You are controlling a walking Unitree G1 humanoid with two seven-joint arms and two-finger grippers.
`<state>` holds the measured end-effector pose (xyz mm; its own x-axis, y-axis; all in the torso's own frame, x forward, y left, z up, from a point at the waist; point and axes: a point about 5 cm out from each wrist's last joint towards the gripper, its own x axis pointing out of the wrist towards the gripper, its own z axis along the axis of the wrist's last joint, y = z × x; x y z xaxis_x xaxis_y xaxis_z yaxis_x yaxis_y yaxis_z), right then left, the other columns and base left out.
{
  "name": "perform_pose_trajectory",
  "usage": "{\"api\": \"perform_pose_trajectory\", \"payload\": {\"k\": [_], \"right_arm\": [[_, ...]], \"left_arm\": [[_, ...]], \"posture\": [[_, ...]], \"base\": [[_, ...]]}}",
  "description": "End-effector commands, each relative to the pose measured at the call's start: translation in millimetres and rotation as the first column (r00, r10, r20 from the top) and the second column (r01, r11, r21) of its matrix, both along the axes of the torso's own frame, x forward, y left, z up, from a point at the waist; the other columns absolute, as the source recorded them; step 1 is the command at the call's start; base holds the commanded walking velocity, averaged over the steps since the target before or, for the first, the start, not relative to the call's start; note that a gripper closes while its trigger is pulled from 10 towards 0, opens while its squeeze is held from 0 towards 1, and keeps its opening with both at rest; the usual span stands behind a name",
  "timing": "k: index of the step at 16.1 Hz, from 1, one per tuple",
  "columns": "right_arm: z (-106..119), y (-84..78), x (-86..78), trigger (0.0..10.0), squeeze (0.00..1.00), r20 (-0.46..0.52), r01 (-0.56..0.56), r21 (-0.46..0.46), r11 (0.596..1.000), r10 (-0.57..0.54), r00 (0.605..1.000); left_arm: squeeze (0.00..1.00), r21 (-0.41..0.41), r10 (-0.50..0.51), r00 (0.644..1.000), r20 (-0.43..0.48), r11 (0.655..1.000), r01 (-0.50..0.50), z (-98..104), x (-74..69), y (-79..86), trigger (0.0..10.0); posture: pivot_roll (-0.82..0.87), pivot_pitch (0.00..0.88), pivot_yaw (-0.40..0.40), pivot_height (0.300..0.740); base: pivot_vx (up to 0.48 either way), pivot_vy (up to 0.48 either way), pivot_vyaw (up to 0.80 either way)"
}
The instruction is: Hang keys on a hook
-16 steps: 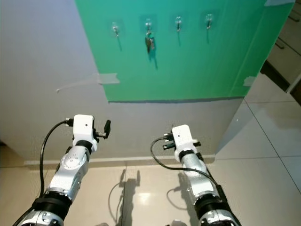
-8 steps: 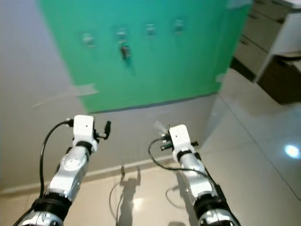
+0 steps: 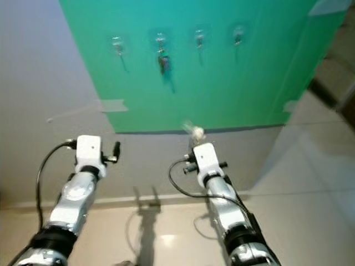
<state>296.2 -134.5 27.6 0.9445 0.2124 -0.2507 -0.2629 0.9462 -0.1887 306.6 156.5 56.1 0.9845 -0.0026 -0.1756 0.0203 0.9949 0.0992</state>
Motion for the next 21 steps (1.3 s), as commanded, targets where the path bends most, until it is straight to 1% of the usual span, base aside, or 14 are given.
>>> {"api": "perform_pose_trajectory", "payload": {"k": [1, 3, 13, 15, 21], "right_arm": [[1.1, 0.6, 1.6, 10.0, 0.00, 0.002, -0.001, -0.004, 1.000, 0.001, 1.000], [1.6, 0.7, 1.7, 10.0, 0.00, 0.005, -0.001, -0.003, 1.000, 0.001, 1.000], [0.6, -0.2, -1.4, 10.0, 0.00, 0.004, -0.007, -0.002, 1.000, 0.007, 1.000], [0.1, -0.1, -2.3, 10.0, 0.00, 0.003, -0.007, -0.002, 1.000, 0.007, 1.000], [-0.4, 0.4, -2.4, 10.0, 0.00, -0.001, -0.007, -0.002, 1.000, 0.007, 1.000]], "left_arm": [[0.00, 0.012, -0.006, 1.000, 0.002, 1.000, 0.006, 2.2, 2.2, -1.2, 10.0], [0.00, 0.002, -0.018, 1.000, 0.025, 1.000, 0.018, 6.8, 3.4, -2.9, 10.0], [0.00, -0.003, -0.024, 0.999, 0.035, 1.000, 0.024, 8.4, 0.5, -4.1, 10.0], [0.00, -0.005, -0.023, 0.999, 0.026, 1.000, 0.024, 7.2, -0.6, -4.8, 10.0], [0.00, 0.012, -0.023, 1.000, 0.020, 1.000, 0.022, 6.1, -1.8, -4.1, 10.0]], "posture": [[-0.09, 0.000, 0.082, 0.740], [-0.08, 0.000, 0.078, 0.740], [-0.08, 0.000, 0.076, 0.740], [-0.08, 0.000, 0.078, 0.740], [-0.08, 0.000, 0.075, 0.740]], "base": [[0.000, 0.000, 0.00], [0.157, 0.000, 0.00], [0.480, 0.000, 0.00], [0.414, 0.000, 0.00], [0.000, 0.000, 0.00]]}}
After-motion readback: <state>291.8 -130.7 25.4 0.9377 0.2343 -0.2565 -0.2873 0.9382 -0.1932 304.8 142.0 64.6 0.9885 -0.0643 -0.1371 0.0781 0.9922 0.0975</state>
